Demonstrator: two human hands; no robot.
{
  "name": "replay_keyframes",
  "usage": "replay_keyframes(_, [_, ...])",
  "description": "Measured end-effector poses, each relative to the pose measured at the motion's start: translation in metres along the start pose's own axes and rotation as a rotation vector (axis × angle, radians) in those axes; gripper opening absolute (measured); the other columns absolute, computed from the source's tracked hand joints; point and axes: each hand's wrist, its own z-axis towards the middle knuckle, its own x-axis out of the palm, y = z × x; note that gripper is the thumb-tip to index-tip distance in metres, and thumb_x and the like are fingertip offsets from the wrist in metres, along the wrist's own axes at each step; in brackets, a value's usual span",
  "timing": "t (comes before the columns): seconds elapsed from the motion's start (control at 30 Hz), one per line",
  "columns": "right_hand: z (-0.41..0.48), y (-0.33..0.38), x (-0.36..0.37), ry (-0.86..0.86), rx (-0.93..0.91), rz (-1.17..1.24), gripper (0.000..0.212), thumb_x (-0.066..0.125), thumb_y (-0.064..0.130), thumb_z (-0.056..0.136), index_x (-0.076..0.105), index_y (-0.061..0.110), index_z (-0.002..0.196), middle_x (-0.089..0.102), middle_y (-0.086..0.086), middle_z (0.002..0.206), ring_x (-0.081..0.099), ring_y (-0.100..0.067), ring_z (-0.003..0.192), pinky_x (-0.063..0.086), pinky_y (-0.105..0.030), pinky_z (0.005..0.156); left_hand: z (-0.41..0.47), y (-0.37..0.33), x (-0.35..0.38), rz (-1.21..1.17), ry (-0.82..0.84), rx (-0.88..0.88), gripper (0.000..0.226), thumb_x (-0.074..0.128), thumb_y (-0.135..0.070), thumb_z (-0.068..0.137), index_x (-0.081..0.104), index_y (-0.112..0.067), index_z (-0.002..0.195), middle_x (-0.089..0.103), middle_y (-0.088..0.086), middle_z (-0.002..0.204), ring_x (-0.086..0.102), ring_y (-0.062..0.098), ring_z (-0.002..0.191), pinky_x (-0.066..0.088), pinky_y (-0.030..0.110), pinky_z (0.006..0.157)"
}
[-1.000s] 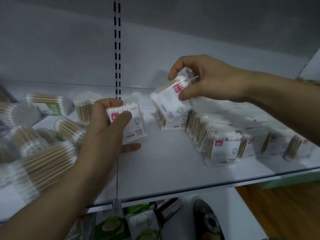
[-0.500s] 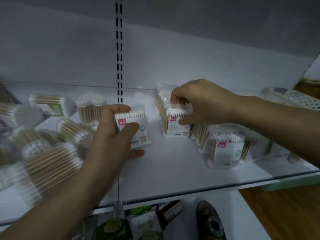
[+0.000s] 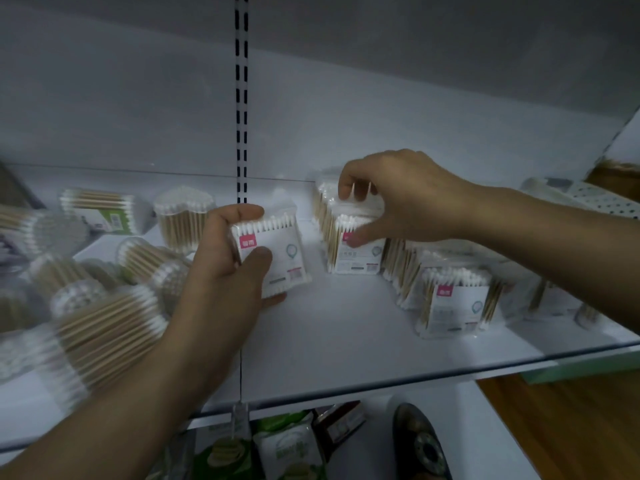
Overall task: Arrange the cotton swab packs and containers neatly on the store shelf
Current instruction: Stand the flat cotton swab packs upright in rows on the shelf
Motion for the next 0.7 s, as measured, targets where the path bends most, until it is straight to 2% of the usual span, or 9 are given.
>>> replay_keyframes(0.1, [-0.006, 0.013, -0.012, -0.105, -0.036, 0.330, 0.039, 0.073, 0.054, 0.083, 0.059, 0.034, 0.114, 0.064, 0.015, 0.103, 0.062, -0.007, 0.092, 0.050, -0.026, 0.077, -0.006, -0.010, 0.001, 0.040, 0.078, 0.136, 0.060, 0.051, 0.006, 0.101, 0.039, -0.039, 0.139, 0.078, -0.013, 0.093, 0.074, 0.008, 0.085, 0.062, 0.026, 0.069])
replay_keyframes(0.17, [-0.009, 0.027, -0.019, -0.048, -0.064, 0.580, 0.040, 0.078, 0.045, 0.082, 0.060, 0.032, 0.115, 0.068, 0.012, 0.105, 0.066, -0.006, 0.094, 0.051, -0.020, 0.075, -0.011, -0.014, 0.004, 0.072, 0.129, 0.190, 0.077, 0.053, 0.007, 0.099, 0.022, -0.041, 0.151, 0.080, -0.009, 0.094, 0.076, 0.008, 0.084, 0.060, 0.022, 0.072])
replay_keyframes(0.23, [-0.009, 0.035, -0.020, 0.018, -0.110, 0.664, 0.043, 0.086, 0.035, 0.077, 0.063, 0.028, 0.114, 0.071, 0.007, 0.101, 0.068, -0.009, 0.092, 0.055, -0.024, 0.075, -0.013, -0.016, 0.006, 0.114, 0.141, 0.213, 0.086, 0.055, 0.006, 0.098, 0.013, -0.043, 0.156, 0.080, -0.005, 0.094, 0.077, 0.010, 0.085, 0.059, 0.020, 0.072])
replay_keyframes(0.3, [-0.007, 0.035, -0.022, 0.036, -0.108, 0.630, 0.043, 0.090, 0.031, 0.073, 0.068, 0.027, 0.110, 0.071, 0.004, 0.094, 0.068, -0.010, 0.083, 0.057, -0.028, 0.074, -0.011, -0.012, 0.005, 0.151, 0.124, 0.182, 0.086, 0.061, -0.003, 0.098, 0.013, -0.044, 0.157, 0.080, 0.000, 0.097, 0.077, 0.012, 0.089, 0.061, 0.028, 0.079])
replay_keyframes(0.37, [-0.006, 0.027, -0.024, 0.027, -0.078, 0.519, 0.039, 0.089, 0.034, 0.073, 0.070, 0.030, 0.107, 0.069, 0.007, 0.092, 0.064, -0.010, 0.080, 0.055, -0.029, 0.073, -0.008, -0.008, 0.001, 0.262, 0.106, 0.169, 0.076, 0.062, -0.020, 0.099, 0.019, -0.042, 0.158, 0.078, -0.002, 0.109, 0.074, 0.012, 0.100, 0.058, 0.040, 0.091])
replay_keyframes(0.43, [-0.008, 0.016, -0.023, 0.017, -0.044, 0.356, 0.033, 0.087, 0.037, 0.076, 0.071, 0.031, 0.104, 0.069, 0.010, 0.089, 0.064, -0.009, 0.080, 0.054, -0.030, 0.074, -0.005, -0.002, -0.007, 0.535, 0.133, 0.217, 0.061, 0.053, -0.033, 0.099, 0.032, -0.034, 0.156, 0.071, -0.010, 0.125, 0.067, 0.009, 0.114, 0.053, 0.035, 0.096])
replay_keyframes(0.53, [-0.013, 0.004, -0.017, 0.015, 0.002, 0.210, 0.028, 0.086, 0.038, 0.077, 0.068, 0.029, 0.096, 0.065, 0.016, 0.083, 0.060, -0.002, 0.075, 0.043, -0.019, 0.066, -0.003, 0.008, -0.013, 0.930, 0.230, 0.291, 0.050, 0.049, -0.032, 0.102, 0.045, -0.025, 0.151, 0.056, -0.006, 0.146, 0.052, 0.014, 0.135, 0.037, 0.026, 0.110])
replay_keyframes(0.6, [-0.015, 0.001, -0.011, 0.026, 0.010, 0.152, 0.027, 0.086, 0.037, 0.077, 0.067, 0.029, 0.095, 0.066, 0.016, 0.087, 0.059, 0.000, 0.077, 0.042, -0.016, 0.066, -0.004, 0.014, -0.012, 1.091, 0.311, 0.287, 0.049, 0.047, -0.033, 0.104, 0.046, -0.019, 0.151, 0.052, 0.000, 0.151, 0.048, 0.019, 0.137, 0.033, 0.026, 0.112])
replay_keyframes(0.7, [-0.017, 0.000, -0.005, -0.002, 0.003, 0.069, 0.029, 0.085, 0.037, 0.078, 0.069, 0.025, 0.099, 0.067, 0.014, 0.092, 0.058, -0.005, 0.080, 0.049, -0.023, 0.073, -0.006, 0.016, -0.010, 1.220, 0.380, 0.278, 0.060, 0.033, -0.043, 0.095, 0.058, -0.012, 0.142, 0.057, 0.004, 0.142, 0.055, 0.025, 0.128, 0.044, 0.039, 0.109])
